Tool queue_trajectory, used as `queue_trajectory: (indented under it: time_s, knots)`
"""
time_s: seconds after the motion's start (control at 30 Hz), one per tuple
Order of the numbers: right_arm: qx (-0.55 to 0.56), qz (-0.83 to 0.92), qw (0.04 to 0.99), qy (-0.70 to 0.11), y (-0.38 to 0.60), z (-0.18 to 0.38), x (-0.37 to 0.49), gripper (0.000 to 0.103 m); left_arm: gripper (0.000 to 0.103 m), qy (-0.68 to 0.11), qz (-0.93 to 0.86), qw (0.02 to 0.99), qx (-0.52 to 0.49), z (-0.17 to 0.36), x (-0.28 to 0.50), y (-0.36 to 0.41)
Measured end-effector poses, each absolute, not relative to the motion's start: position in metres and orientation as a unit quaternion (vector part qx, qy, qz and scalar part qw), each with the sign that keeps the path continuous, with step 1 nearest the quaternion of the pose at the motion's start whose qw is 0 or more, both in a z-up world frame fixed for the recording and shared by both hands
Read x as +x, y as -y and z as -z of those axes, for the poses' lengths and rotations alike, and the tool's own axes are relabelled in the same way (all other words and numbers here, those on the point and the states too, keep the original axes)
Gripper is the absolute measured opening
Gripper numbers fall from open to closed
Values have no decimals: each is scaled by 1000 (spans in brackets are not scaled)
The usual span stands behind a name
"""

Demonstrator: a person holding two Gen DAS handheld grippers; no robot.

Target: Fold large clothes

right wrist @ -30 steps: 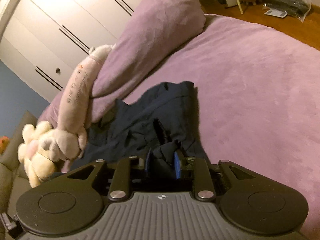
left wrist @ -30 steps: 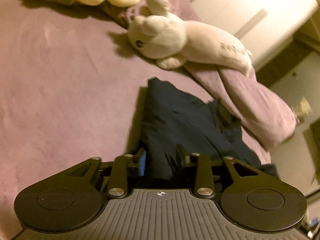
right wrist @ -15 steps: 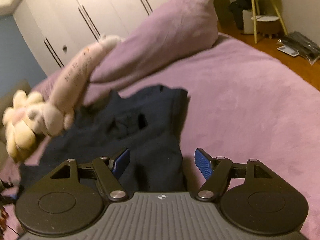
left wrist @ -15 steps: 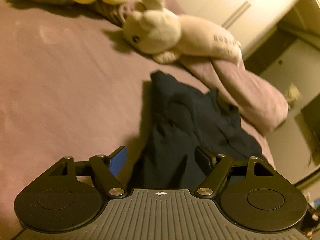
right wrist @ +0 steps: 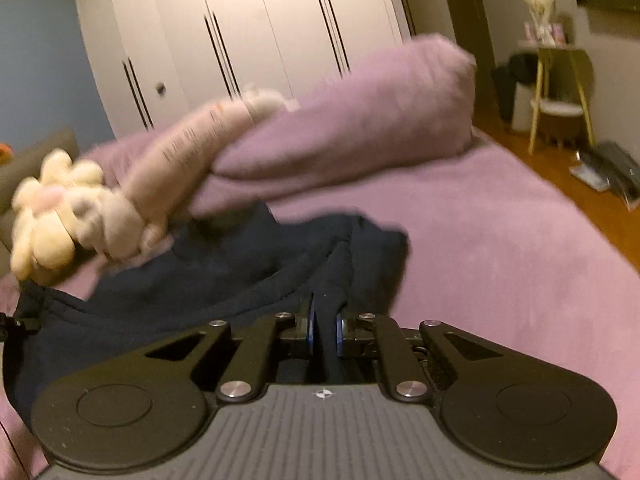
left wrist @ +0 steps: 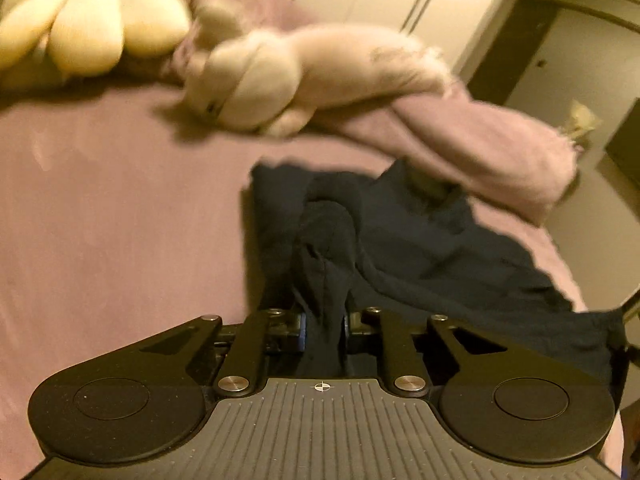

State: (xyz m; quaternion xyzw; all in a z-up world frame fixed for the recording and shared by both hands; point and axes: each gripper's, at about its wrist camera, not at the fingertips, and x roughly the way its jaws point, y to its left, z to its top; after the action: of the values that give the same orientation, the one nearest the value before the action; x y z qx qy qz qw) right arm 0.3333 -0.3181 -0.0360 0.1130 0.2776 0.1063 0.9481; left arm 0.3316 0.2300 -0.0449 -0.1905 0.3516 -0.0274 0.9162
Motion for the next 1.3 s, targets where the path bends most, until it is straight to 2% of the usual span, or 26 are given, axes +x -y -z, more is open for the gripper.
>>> queue_trajectory:
  time_s: [0.2,0.47,0.5,0.53,0.6,0.63,0.73,0.77,0.8,0.97,1.13,1.3]
  knots:
    - [126,-81,957,-249,303,12,381,9,18,-283,3,940,-190,2,355,-235]
    - [129,-69,932,-332,292,64,451,12,21,-342,-33,914,-216,61,417,-236]
    - [127,-69,931,-335,293,68,452,18,29,-344,-30,912,-223,68,417,-238]
    - [125,-70,930,-338,293,70,454,21,34,-345,-26,910,-229,73,417,-240]
    - [121,-77,929,-341,293,74,457,25,52,-342,-7,909,-238,79,415,-243]
    - [115,-76,930,-342,291,75,459,25,54,-341,-1,910,-236,80,415,-242]
    - [99,-73,932,-341,284,79,463,19,49,-354,1,911,-213,82,419,-235]
    - [90,-70,934,-338,280,79,463,10,32,-356,-1,912,-204,81,419,-233]
    - [81,-66,936,-335,278,78,461,10,19,-358,-4,914,-194,79,420,-231]
    - [48,-54,960,-272,267,42,456,9,16,-330,6,929,-166,43,422,-227]
    - [82,15,976,-202,252,2,510,9,17,-238,-33,964,-116,-12,466,-211]
    - [58,87,979,-177,223,15,570,9,20,-193,-104,971,-93,-7,530,-182]
